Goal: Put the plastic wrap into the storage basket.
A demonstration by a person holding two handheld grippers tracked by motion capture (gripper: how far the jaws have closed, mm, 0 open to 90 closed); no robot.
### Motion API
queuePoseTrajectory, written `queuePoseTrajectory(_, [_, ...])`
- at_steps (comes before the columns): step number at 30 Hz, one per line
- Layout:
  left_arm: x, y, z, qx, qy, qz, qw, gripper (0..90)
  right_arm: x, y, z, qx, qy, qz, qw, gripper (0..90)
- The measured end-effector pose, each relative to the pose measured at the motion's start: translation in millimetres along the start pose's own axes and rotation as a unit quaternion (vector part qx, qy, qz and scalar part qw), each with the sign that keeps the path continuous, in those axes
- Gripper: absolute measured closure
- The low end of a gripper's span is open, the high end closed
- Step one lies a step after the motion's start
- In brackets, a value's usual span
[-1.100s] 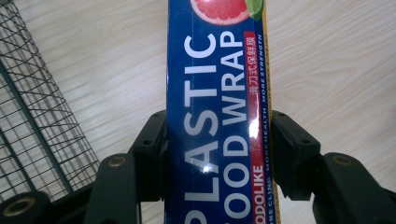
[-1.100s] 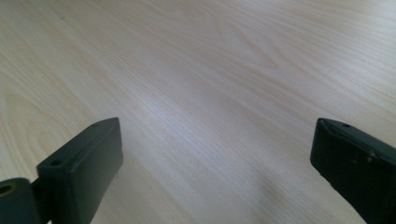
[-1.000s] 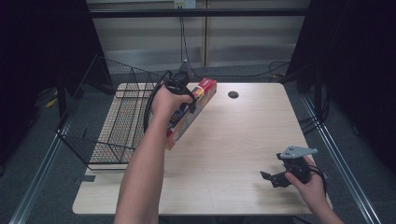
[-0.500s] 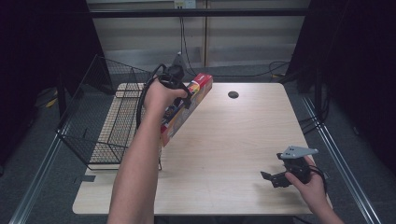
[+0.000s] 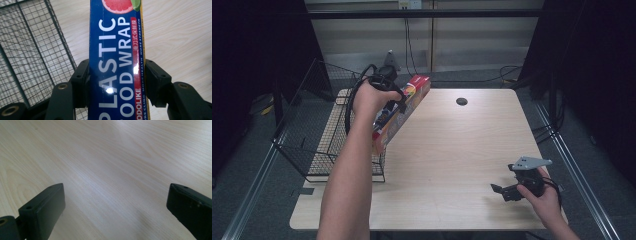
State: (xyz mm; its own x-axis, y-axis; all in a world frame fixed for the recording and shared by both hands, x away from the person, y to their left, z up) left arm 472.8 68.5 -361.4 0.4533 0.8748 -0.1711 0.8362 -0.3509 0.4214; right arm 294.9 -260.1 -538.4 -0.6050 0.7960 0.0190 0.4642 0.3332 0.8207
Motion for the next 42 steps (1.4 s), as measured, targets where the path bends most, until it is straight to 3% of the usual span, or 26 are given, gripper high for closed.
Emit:
queuePoseTrajectory(3, [4.2, -1.2, -4.2, 0.003, 0.005, 0.000, 1.0000, 45.6, 0.8, 0.4, 0.3, -0.001, 0.002, -0.001, 1.0000, 2.0])
queuePoseTrajectory(4, [6.5, -1.4, -7.6, -0.001, 0.008, -0.011, 0.9999, 45.5, 1.1, 0.3, 0.6, -0.002, 0.003, -0.001, 1.0000, 2.0])
queuePoseTrajectory(8, [13.0, -2.2, -14.6, -0.008, 0.013, -0.017, 0.9997, 45.6, 0.9, 0.4, 0.5, -0.001, 0.003, -0.001, 1.0000, 1.9])
queuePoseTrajectory(10, [16.7, -3.3, -17.8, -0.005, 0.014, -0.012, 0.9998, 45.6, 0.6, 0.3, 0.5, -0.001, 0.002, -0.002, 1.0000, 1.9])
queuePoseTrajectory(11, [16.2, -3.9, -18.7, -0.006, 0.015, -0.021, 0.9997, 45.6, 0.9, 0.3, 0.6, -0.001, 0.003, -0.001, 1.0000, 2.0])
queuePoseTrajectory(12, [18.8, -5.0, -21.1, 0.001, 0.021, -0.014, 0.9997, 45.5, 1.0, 0.3, 0.6, -0.001, 0.003, -0.001, 1.0000, 1.9])
queuePoseTrajectory(27, [37.9, -9.4, -42.6, -0.010, 0.020, -0.039, 0.9990, 45.5, 1.7, 0.0, 1.5, 0.001, 0.004, -0.003, 1.0000, 2.0])
queuePoseTrajectory(42, [54.9, -16.2, -58.1, -0.012, 0.035, -0.056, 0.9978, 45.5, 2.9, -0.7, 2.9, 0.004, 0.007, -0.003, 1.0000, 2.0])
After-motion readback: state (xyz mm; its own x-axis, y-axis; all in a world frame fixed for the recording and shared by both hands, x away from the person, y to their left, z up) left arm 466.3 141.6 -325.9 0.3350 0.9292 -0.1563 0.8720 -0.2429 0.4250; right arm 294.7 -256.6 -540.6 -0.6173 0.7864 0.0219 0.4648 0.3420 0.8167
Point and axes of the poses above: each handheld gripper's, and its own axes: z roughly forward along the jaws, y roughly out of its top, x roughly to its left, the point moved 9 cm from there along z, roughly forward along the jaws, and after that the axes turned 8 degrees about -x, right-handed, at the moved point
